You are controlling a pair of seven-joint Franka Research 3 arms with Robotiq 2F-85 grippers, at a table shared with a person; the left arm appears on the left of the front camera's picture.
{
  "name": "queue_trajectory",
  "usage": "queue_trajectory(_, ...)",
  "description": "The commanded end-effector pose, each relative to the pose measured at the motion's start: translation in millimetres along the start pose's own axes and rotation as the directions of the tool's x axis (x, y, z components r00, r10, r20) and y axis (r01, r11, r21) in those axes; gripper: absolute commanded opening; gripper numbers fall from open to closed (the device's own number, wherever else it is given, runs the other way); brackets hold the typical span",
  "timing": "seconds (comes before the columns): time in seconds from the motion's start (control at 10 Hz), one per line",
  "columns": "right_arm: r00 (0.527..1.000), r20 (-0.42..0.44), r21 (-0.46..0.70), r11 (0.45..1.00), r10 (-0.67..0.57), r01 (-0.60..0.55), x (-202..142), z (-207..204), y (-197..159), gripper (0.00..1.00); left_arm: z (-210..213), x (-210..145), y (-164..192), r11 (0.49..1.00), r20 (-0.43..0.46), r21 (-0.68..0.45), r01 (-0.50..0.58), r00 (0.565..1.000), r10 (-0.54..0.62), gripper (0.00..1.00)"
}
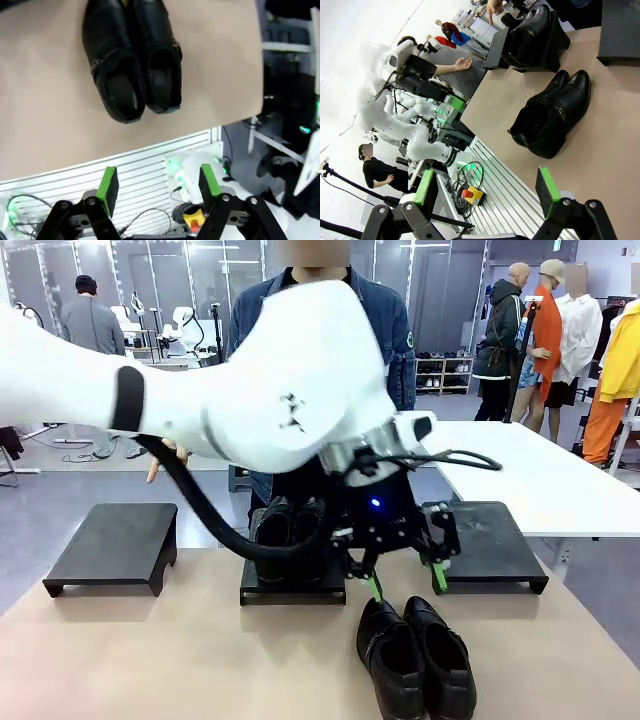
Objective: Place the shoes on the stand as instructed by the person.
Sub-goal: Pick up another pair of Shoes and place it on the Shoes Stand indicated by the person.
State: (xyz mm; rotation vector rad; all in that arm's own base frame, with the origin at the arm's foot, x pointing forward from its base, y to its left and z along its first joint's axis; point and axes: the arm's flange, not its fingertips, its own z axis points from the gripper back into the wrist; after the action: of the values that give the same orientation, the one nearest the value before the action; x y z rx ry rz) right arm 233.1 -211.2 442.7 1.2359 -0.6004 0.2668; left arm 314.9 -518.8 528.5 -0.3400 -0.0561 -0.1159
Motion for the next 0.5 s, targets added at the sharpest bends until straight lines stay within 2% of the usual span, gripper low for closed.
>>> queue_trajectory(0.0, 1.0, 0.016, 0.01, 1.0, 0.019, -0.019, 1, 2, 0, 1.0, -22, 17, -43, 0.994, 0.005, 0.063, -0.093, 0.996, 0.093, 0.82)
queue_trajectory(0.2, 1.0, 0.016, 0.01, 1.0, 0.019, -0.019, 1, 2, 0, 1.0, -53, 19, -59, 0.978, 0.082, 0.153, -0.142, 0.988, 0.131, 0.82)
queue_trajectory(0.4, 1.0, 0.016, 0.01, 1.0, 0.019, -0.019, 1, 2, 0, 1.0, -74, 29, -66, 0.965, 0.12, 0.162, -0.204, 0.975, 0.186, 0.82)
